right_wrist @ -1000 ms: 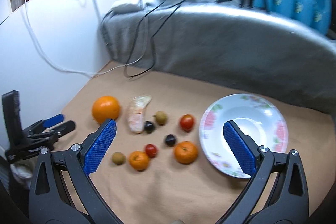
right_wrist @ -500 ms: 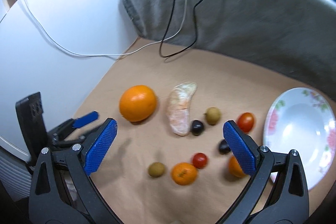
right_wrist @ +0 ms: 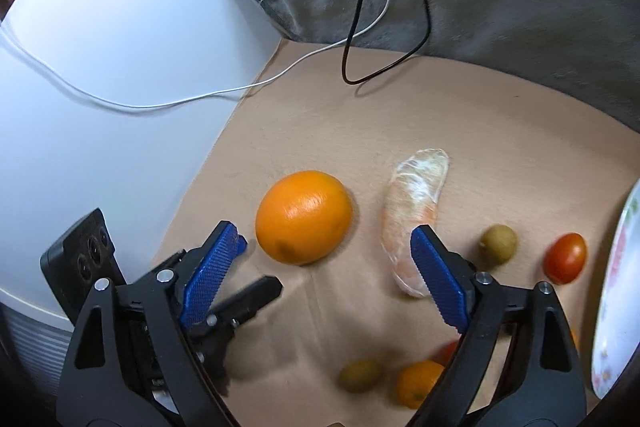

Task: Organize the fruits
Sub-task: 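Move the left tool to the large orange and close its fingers on it, then lift the large orange with the left tool and lower it onto the white plate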

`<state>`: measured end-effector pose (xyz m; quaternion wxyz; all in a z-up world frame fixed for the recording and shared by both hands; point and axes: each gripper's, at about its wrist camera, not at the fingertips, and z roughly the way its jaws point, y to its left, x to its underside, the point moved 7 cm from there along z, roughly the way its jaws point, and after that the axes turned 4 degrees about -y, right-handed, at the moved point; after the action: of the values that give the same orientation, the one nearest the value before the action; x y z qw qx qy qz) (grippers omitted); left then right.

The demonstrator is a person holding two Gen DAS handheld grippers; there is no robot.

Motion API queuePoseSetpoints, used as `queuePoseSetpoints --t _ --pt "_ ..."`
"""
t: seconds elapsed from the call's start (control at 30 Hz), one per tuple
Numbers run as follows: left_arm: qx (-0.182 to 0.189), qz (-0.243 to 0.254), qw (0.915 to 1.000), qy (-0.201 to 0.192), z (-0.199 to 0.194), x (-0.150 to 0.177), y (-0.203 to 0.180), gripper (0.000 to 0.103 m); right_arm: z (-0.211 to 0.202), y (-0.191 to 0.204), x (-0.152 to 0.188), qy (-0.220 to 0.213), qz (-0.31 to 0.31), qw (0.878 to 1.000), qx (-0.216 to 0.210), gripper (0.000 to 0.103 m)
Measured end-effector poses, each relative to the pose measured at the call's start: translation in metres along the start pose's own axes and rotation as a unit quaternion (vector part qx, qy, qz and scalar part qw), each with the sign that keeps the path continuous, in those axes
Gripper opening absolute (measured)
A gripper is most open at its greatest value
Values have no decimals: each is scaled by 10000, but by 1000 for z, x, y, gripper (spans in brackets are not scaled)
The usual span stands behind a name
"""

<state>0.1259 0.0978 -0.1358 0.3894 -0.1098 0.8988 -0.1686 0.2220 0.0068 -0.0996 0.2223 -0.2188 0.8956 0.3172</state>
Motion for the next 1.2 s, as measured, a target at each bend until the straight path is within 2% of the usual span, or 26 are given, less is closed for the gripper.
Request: queuePoseSetpoints --t 0.2,0.27,0.47,0.57,0.67,0.77,1.2 --pt "48 -50 10000 64 6 -2 1 69 20 4 -4 185 117 9997 -116 87" --pt "70 -60 9999 77 6 -3 0 65 26 5 -4 223 101 9997 -96 87" --pt "123 -87 9998 145 12 -3 0 61 42 8 -3 333 154 9992 -123 84" --pt "145 -133 9996 195 16 -4 1 56 44 8 -2 380 178 9990 -161 83" --pt "190 -149 9995 209 16 -5 0 56 48 8 -3 413 182 9989 -158 80" --pt "220 -117 9995 216 17 -5 -2 52 51 8 -1 486 209 9984 -197 72" --pt "133 47 9998 166 10 -3 -9 50 49 8 -1 466 204 9984 -230 70"
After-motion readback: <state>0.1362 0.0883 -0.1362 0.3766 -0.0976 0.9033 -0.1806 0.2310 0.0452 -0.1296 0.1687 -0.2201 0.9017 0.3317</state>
